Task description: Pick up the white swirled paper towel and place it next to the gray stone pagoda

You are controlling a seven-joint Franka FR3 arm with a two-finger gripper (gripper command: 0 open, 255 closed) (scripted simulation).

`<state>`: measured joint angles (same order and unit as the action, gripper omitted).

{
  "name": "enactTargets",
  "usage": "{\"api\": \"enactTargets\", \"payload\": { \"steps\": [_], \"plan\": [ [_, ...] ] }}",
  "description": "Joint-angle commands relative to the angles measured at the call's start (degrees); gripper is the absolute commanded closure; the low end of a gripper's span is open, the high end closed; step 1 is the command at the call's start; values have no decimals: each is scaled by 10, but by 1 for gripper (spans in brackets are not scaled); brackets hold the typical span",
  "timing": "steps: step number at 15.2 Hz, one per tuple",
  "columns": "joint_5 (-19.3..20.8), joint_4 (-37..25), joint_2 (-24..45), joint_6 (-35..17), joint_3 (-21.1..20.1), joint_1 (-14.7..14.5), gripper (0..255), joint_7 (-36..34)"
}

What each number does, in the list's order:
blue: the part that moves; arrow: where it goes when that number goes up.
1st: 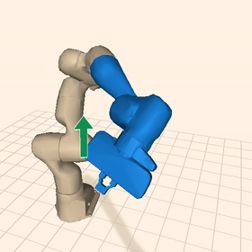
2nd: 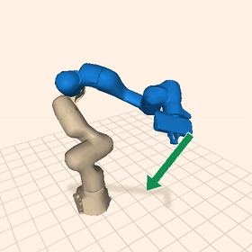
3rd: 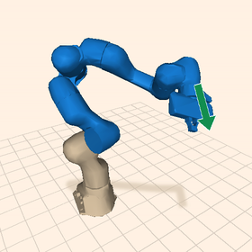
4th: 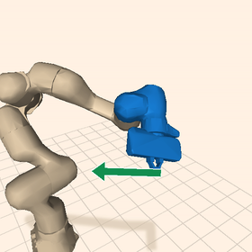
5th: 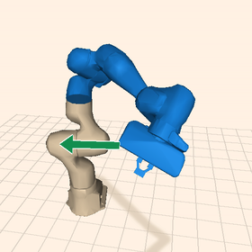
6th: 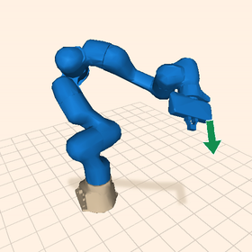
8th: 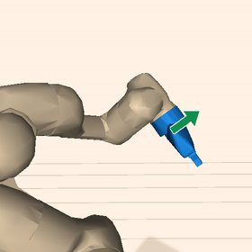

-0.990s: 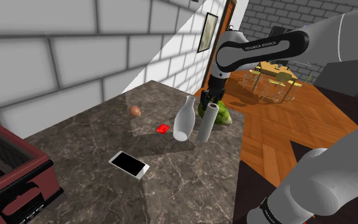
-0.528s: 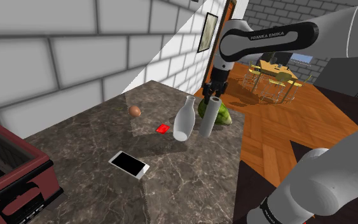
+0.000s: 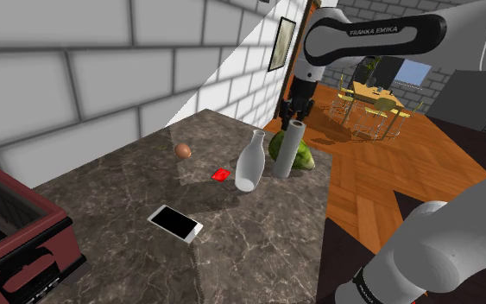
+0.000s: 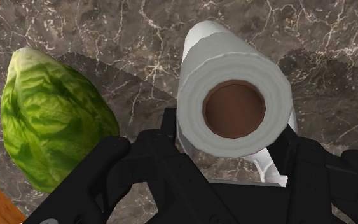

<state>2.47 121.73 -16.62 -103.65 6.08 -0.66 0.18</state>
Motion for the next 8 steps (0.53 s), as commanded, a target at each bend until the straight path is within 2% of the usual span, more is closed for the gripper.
{"api": "enactTargets", "payload": {
  "steps": [1, 8],
  "plan": [
    [-1, -16, 1, 15, -1, -1, 255, -1],
    [-1, -71, 2, 69, -2, -1, 255, 0]
  ]
}}
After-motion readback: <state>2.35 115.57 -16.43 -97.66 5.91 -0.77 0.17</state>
